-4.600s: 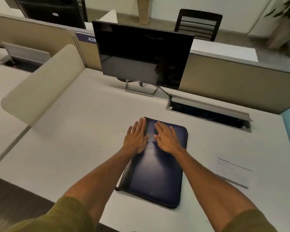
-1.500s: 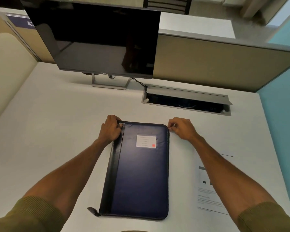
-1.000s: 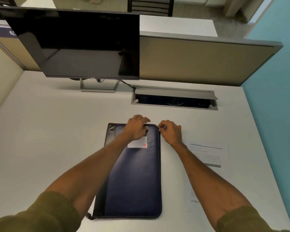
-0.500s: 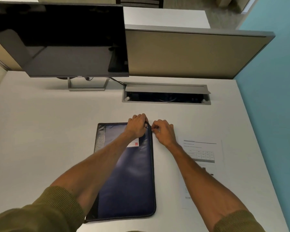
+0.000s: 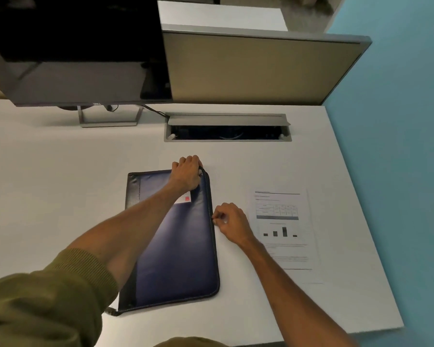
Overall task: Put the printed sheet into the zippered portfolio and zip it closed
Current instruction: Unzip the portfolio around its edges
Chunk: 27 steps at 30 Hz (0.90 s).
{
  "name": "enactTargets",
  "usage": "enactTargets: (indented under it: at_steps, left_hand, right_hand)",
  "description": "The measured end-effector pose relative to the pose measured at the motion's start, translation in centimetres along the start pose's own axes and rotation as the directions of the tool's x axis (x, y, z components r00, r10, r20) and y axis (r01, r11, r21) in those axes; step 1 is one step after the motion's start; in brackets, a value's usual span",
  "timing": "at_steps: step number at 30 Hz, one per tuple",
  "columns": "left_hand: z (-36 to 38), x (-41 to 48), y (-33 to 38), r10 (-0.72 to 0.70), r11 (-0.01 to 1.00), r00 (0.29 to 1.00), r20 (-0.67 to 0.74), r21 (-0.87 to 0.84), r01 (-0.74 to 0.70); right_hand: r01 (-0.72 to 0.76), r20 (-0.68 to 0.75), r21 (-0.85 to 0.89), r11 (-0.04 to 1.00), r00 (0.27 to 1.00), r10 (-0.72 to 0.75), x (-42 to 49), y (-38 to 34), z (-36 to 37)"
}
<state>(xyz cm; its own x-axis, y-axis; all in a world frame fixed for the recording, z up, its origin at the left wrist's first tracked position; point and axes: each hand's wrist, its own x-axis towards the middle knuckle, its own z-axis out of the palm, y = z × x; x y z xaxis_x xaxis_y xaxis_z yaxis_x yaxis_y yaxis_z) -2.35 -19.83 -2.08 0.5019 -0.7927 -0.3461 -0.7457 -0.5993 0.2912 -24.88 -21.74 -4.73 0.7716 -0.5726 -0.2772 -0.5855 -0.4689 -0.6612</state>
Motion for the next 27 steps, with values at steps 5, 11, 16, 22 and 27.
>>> enactTargets:
  at_steps: [5,11,16,22,27]
  left_hand:
    - [-0.5,-0.9,0.7,-0.007,0.997,1.0,0.003,0.073,0.007]
    - [0.3,-3.4,1.6,0.04,0.996,0.995,-0.091,0.087,-0.032]
    - [2.1,-8.3,2.5,0.304,0.942,0.95,0.077,0.122,-0.312]
    - [5.8,-14.4,2.0,0.36,0.872,0.909,0.21,0.272,-0.408]
    - [5.7,-15.7,2.4,0.329,0.843,0.915,0.232,0.366,-0.396]
  right_hand:
    - [0.015,0.042,0.013,1.0,0.999,-0.016,-4.5,1.2,1.1]
    - [-0.015,-0.024,0.008,1.0,1.0,0.015,-7.4,1.0,2.4]
    - [-0.044,-0.065,-0.017,0.999,0.997,0.042,-7.3,0.4,2.2]
    - [-0.005,-0.065,-0.042,0.999,0.998,0.002,-6.4,0.0,1.4]
    - [0.023,-0.049,-0.066,0.998,0.998,-0.026,-6.7,-0.1,1.6]
